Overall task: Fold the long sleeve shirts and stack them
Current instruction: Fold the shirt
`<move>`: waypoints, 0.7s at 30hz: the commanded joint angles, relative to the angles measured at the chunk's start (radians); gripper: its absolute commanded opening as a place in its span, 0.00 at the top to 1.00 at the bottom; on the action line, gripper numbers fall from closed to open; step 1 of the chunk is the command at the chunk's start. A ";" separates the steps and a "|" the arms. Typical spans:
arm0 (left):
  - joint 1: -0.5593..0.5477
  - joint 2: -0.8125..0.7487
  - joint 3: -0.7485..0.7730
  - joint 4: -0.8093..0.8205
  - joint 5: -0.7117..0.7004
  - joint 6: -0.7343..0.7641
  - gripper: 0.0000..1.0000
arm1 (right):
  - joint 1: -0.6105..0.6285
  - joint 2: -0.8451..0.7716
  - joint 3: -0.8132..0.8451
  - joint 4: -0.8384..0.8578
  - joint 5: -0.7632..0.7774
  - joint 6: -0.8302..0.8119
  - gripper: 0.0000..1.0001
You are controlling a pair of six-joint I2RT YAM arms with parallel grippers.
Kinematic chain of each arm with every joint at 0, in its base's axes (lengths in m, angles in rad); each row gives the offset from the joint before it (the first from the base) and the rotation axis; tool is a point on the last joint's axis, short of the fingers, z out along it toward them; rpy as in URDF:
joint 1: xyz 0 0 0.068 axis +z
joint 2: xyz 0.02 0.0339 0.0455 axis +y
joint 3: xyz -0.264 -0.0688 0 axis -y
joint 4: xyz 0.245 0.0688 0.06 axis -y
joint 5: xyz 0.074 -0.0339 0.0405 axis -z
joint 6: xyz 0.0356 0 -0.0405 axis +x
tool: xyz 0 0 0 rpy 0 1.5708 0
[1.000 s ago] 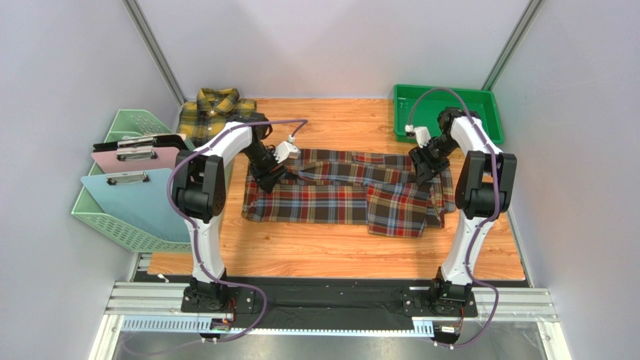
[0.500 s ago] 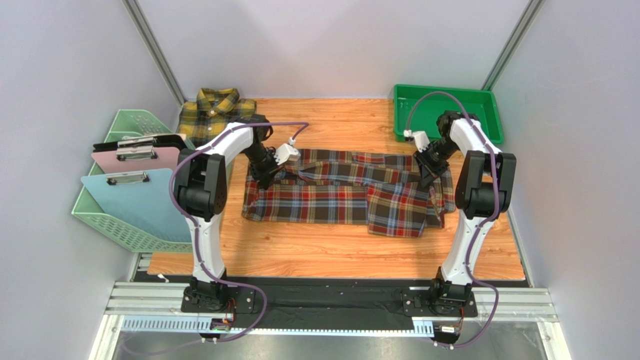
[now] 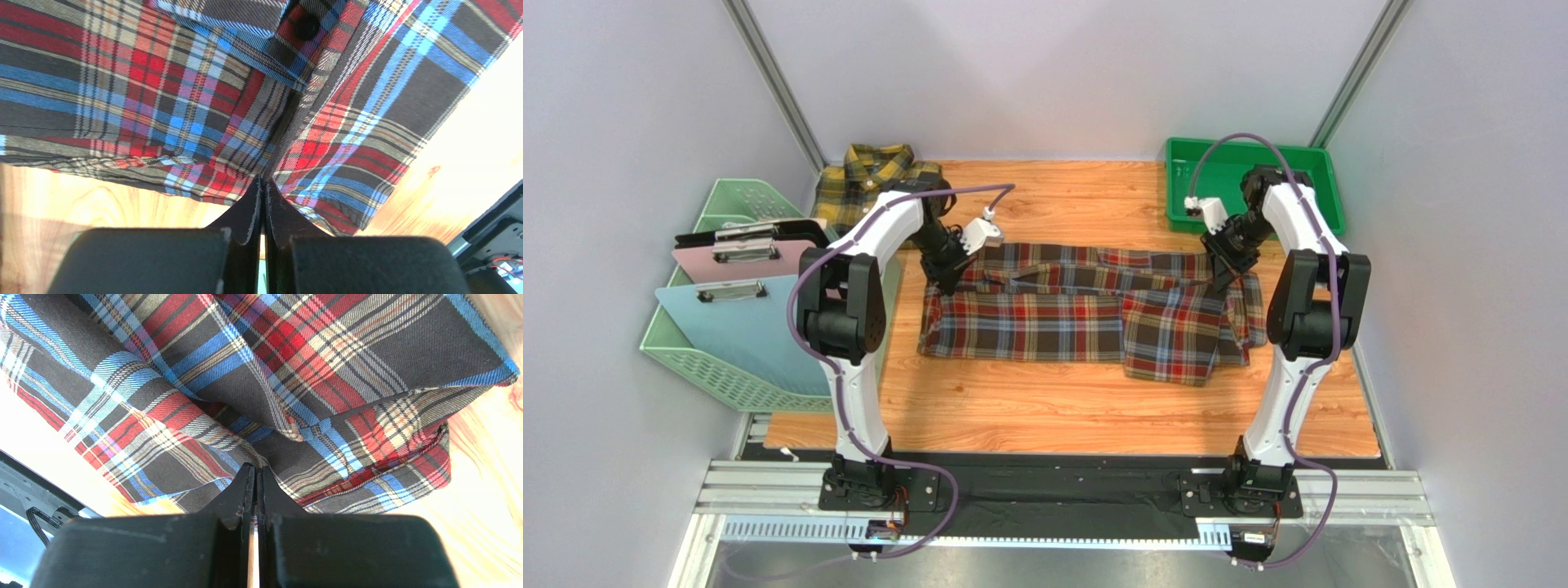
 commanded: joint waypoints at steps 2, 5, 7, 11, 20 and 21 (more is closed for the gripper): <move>0.006 0.024 0.043 0.024 0.008 -0.031 1.00 | 0.004 0.042 0.042 0.027 0.018 0.015 1.00; 0.006 0.031 0.040 0.069 -0.016 -0.057 1.00 | 0.004 0.055 0.056 0.056 0.030 0.043 1.00; 0.006 0.031 0.043 0.084 -0.022 -0.072 1.00 | 0.006 0.053 0.069 0.052 0.035 0.059 0.96; 0.006 -0.061 0.019 0.083 0.038 -0.080 0.63 | 0.003 -0.008 0.050 0.009 0.055 0.072 0.64; -0.063 -0.403 -0.237 0.176 0.298 -0.181 0.42 | -0.083 -0.448 -0.332 -0.044 -0.250 0.183 0.44; -0.078 -0.426 -0.269 0.199 0.313 -0.198 0.42 | -0.083 -0.477 -0.443 -0.022 -0.276 0.206 0.44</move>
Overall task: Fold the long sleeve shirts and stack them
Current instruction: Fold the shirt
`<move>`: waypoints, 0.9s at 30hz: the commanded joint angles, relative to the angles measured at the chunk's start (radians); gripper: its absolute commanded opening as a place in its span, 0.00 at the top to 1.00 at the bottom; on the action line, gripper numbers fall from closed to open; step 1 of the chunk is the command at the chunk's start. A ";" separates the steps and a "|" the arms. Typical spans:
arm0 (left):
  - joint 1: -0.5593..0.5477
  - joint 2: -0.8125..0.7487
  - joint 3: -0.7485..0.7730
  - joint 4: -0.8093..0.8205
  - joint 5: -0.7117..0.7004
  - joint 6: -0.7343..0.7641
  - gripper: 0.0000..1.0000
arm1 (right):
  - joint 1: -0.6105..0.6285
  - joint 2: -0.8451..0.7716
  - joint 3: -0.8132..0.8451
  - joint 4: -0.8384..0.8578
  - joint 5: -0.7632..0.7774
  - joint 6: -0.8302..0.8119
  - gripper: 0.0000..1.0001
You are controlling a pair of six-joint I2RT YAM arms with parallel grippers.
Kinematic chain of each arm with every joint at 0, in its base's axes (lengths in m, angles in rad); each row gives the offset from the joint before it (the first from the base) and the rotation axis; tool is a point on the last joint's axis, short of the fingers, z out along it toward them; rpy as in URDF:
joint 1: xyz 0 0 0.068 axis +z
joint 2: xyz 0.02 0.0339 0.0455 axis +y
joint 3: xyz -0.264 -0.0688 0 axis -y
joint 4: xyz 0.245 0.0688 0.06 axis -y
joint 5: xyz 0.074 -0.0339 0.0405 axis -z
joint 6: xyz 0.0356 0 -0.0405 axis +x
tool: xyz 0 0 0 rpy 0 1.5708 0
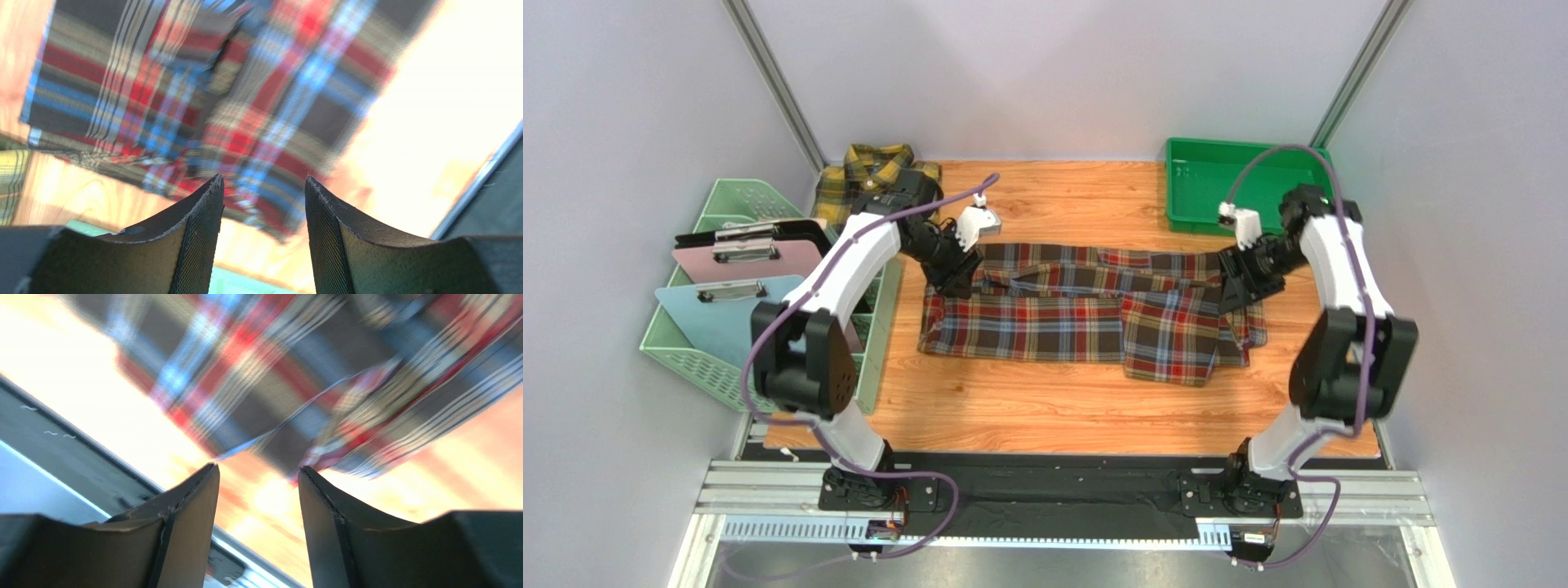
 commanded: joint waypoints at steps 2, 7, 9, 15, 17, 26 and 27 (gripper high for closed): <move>-0.115 -0.185 -0.173 0.141 0.158 -0.115 0.42 | -0.018 -0.236 -0.301 0.017 -0.236 0.191 0.43; -0.170 -0.214 -0.243 0.203 0.161 -0.222 0.43 | -0.044 -0.224 -0.429 0.153 -0.263 0.405 0.43; -0.170 -0.216 -0.256 0.215 0.173 -0.248 0.43 | -0.053 -0.216 -0.435 0.185 -0.271 0.457 0.40; -0.171 -0.233 -0.296 0.267 0.167 -0.290 0.43 | -0.053 -0.089 -0.404 0.116 -0.180 0.376 0.38; -0.171 -0.231 -0.303 0.283 0.160 -0.291 0.43 | -0.055 -0.064 -0.404 0.112 -0.158 0.368 0.38; -0.372 -0.132 -0.316 0.496 0.232 -0.358 0.45 | -0.050 0.017 -0.404 0.109 -0.198 0.359 0.43; -0.396 -0.112 -0.316 0.561 0.255 -0.424 0.45 | -0.052 0.014 -0.406 0.113 -0.208 0.362 0.44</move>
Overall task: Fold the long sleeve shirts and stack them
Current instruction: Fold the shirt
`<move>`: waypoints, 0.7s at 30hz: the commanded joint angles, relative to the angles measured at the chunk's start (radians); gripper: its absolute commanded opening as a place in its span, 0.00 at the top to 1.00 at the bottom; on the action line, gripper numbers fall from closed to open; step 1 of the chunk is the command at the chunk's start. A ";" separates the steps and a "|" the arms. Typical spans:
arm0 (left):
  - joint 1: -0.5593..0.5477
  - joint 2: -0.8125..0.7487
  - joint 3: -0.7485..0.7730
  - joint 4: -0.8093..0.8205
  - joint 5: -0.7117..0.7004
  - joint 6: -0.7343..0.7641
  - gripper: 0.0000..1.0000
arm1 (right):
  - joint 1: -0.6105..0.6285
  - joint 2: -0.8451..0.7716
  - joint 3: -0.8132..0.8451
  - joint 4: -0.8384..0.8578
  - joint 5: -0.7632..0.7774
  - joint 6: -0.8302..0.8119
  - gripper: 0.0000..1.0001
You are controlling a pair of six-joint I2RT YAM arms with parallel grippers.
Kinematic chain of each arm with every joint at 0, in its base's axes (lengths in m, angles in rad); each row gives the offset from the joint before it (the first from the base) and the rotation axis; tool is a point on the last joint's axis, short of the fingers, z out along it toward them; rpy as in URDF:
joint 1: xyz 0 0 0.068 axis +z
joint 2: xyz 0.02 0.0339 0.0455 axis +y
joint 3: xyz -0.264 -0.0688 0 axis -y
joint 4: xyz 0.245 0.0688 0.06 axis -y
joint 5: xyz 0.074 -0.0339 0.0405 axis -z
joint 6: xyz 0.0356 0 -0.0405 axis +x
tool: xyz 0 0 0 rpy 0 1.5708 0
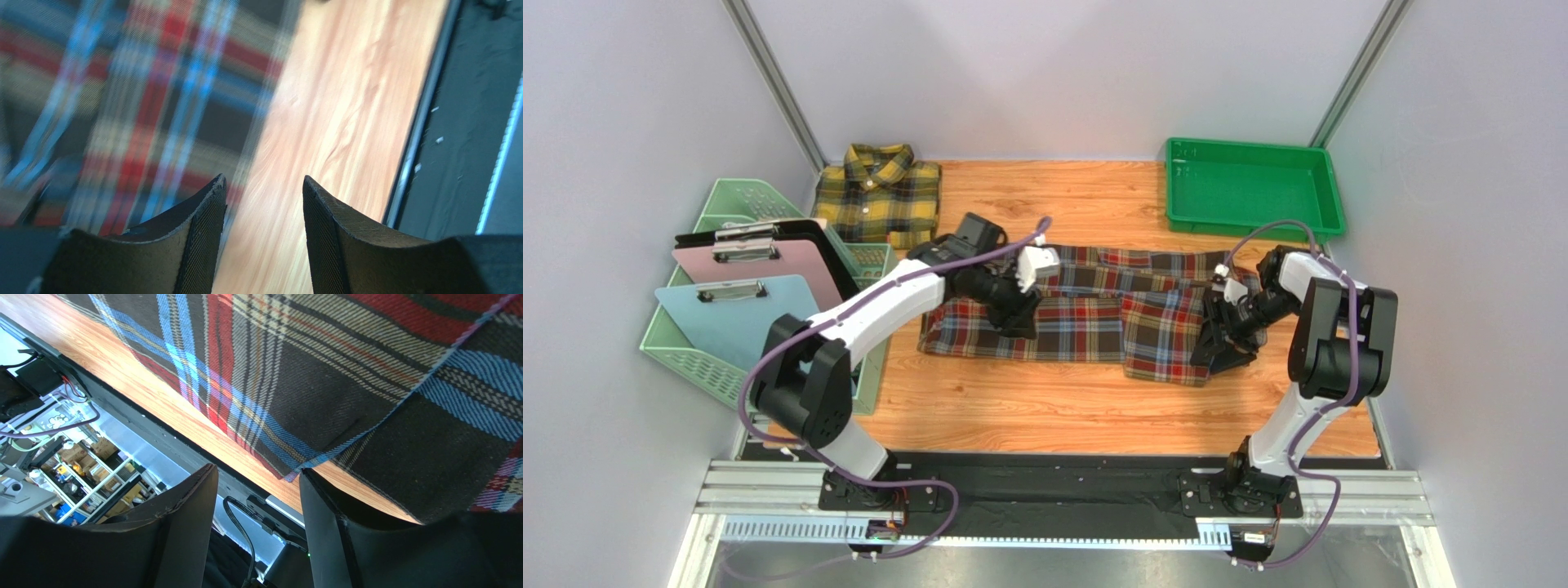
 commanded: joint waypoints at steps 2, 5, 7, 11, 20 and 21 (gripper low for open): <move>-0.177 0.115 -0.009 0.282 0.089 -0.203 0.45 | 0.001 -0.022 0.018 0.013 -0.052 0.001 0.44; -0.274 0.142 -0.058 0.495 0.067 -0.346 0.45 | 0.003 -0.039 -0.001 0.034 -0.032 0.006 0.44; -0.332 0.176 -0.069 0.593 0.027 -0.415 0.45 | 0.001 -0.052 -0.013 0.045 -0.018 0.011 0.44; -0.377 0.288 -0.026 0.652 -0.007 -0.559 0.45 | 0.000 -0.022 -0.015 0.062 -0.012 0.015 0.46; -0.420 0.421 0.032 0.745 -0.059 -0.633 0.47 | -0.006 -0.009 -0.012 0.055 -0.035 0.008 0.71; -0.423 0.435 0.039 0.747 -0.071 -0.635 0.47 | -0.006 -0.012 -0.013 0.051 -0.038 0.008 0.71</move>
